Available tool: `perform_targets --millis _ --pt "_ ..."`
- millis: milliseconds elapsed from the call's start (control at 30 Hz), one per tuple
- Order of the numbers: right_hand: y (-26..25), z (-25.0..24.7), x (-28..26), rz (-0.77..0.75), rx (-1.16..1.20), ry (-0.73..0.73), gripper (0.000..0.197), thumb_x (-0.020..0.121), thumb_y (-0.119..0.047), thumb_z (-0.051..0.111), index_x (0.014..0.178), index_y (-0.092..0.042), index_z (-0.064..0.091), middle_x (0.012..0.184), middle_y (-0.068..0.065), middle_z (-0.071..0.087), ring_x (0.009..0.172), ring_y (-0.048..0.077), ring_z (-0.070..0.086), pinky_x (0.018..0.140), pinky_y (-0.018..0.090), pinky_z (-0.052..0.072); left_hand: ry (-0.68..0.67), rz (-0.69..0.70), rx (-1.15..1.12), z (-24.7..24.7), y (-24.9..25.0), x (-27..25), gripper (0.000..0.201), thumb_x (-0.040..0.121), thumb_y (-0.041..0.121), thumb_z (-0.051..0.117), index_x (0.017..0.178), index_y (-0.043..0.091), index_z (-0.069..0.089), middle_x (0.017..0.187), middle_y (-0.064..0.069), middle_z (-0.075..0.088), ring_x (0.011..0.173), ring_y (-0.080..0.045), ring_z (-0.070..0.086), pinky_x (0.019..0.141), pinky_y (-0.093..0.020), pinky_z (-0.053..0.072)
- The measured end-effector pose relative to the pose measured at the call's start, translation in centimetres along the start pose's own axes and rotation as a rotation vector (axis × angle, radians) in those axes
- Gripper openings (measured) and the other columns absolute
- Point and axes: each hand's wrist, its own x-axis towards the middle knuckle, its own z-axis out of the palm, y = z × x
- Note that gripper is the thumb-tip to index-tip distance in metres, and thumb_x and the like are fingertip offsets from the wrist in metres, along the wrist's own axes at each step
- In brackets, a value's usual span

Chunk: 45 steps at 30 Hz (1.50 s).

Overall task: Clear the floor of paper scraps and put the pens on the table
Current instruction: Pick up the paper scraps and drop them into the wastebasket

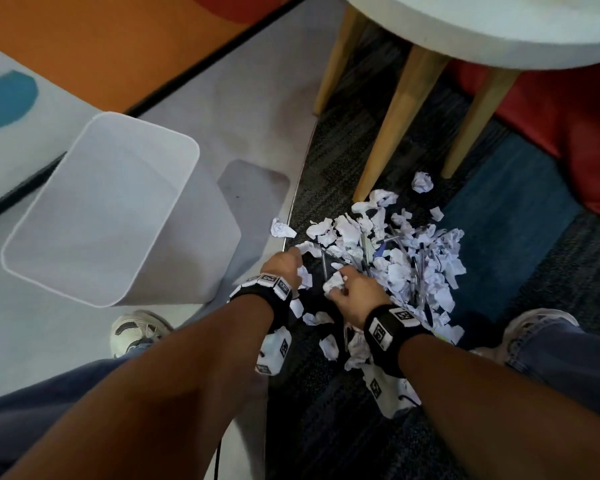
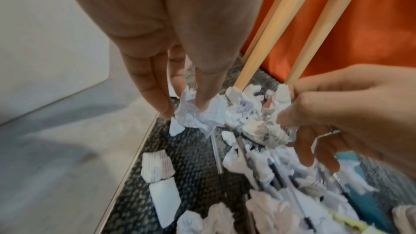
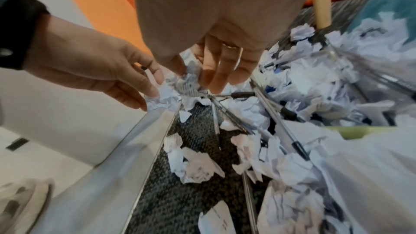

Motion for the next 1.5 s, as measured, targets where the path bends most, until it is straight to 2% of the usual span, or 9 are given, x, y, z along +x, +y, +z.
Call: perform_targets --millis 267,533,667,800,900,1067,1200,1333,1500 --pt "-3.9 -5.1 -3.9 -0.1 0.095 0.152 0.043 0.092 -0.032 0.053 0.133 -0.019 0.045 0.104 0.009 0.065 0.095 0.028 0.06 0.08 0.035 0.05 0.273 0.084 -0.125 -6.1 2.0 -6.3 0.027 0.085 0.007 0.058 0.11 0.016 0.055 0.116 -0.011 0.056 0.102 -0.028 0.058 0.076 -0.026 0.039" --pt "-12.9 -10.1 -6.1 -0.385 0.141 0.372 0.029 0.091 -0.034 0.054 0.119 -0.026 0.052 0.104 0.004 0.066 0.093 0.026 0.062 0.079 0.037 0.051 0.598 0.178 -0.25 -15.2 1.0 -13.4 0.022 0.081 0.011 0.063 0.103 0.013 0.059 0.104 -0.014 0.061 0.097 -0.03 0.057 0.084 -0.036 0.048" --pt "-18.0 -10.9 -6.7 -0.519 0.135 0.427 0.031 0.088 -0.035 0.057 0.118 -0.027 0.053 0.101 0.004 0.068 0.093 0.027 0.062 0.082 0.04 0.051 0.736 0.151 -0.271 -18.7 -1.5 -16.6 0.02 0.083 0.012 0.058 0.104 0.014 0.059 0.099 -0.01 0.06 0.091 -0.026 0.057 0.077 -0.032 0.044" --pt "-22.4 -10.4 -7.0 -0.597 0.099 0.419 0.032 0.087 -0.037 0.057 0.119 -0.03 0.053 0.098 0.0 0.067 0.09 0.025 0.062 0.08 0.038 0.05 0.832 0.044 -0.301 -20.2 -5.2 -18.2 0.021 0.085 0.011 0.055 0.106 0.013 0.057 0.109 -0.01 0.055 0.091 -0.026 0.057 0.075 -0.029 0.039" --pt "-24.9 -9.2 -7.2 -0.635 0.073 0.388 0.033 0.087 -0.034 0.057 0.12 -0.031 0.051 0.104 -0.001 0.065 0.092 0.023 0.06 0.083 0.037 0.05 0.815 -0.105 -0.295 -19.3 -8.5 -18.2 0.02 0.088 0.014 0.056 0.108 0.014 0.056 0.116 -0.01 0.054 0.094 -0.028 0.059 0.076 -0.028 0.038" --pt "-27.8 -7.3 -7.1 -0.645 0.022 0.341 0.035 0.087 -0.03 0.055 0.121 -0.028 0.05 0.113 -0.001 0.064 0.1 0.023 0.059 0.085 0.036 0.049 0.557 -0.184 -0.233 -16.6 -11.1 -17.9 0.03 0.09 0.031 0.063 0.116 0.019 0.057 0.112 -0.005 0.063 0.106 -0.025 0.06 0.084 -0.03 0.044" --pt "-28.8 -6.8 -6.6 -0.599 -0.058 0.348 0.036 0.088 -0.03 0.053 0.124 -0.028 0.048 0.117 -0.001 0.061 0.111 0.025 0.052 0.087 0.037 0.048 0.62 -0.165 -0.227 -16.8 -11.5 -18.5 0.023 0.092 0.027 0.055 0.114 0.023 0.06 0.115 -0.002 0.065 0.104 -0.022 0.059 0.081 -0.028 0.043" --pt "-28.4 -6.4 -5.9 -0.501 -0.273 0.255 0.049 0.091 -0.04 0.051 0.138 -0.033 0.038 0.134 0.005 0.049 0.125 0.032 0.04 0.102 0.043 0.039 0.683 -0.115 -0.246 -18.3 -10.8 -19.7 0.024 0.09 0.016 0.049 0.11 0.022 0.061 0.104 0.0 0.067 0.094 -0.02 0.061 0.075 -0.026 0.042" --pt "-25.6 -7.0 -5.9 -0.444 -0.14 0.277 0.049 0.092 -0.043 0.05 0.139 -0.03 0.041 0.136 0.008 0.048 0.128 0.032 0.038 0.106 0.045 0.036 0.712 0.021 -0.258 -18.5 -8.0 -20.3 0.023 0.088 0.013 0.048 0.104 0.022 0.063 0.095 0.003 0.064 0.089 -0.019 0.06 0.075 -0.028 0.045"
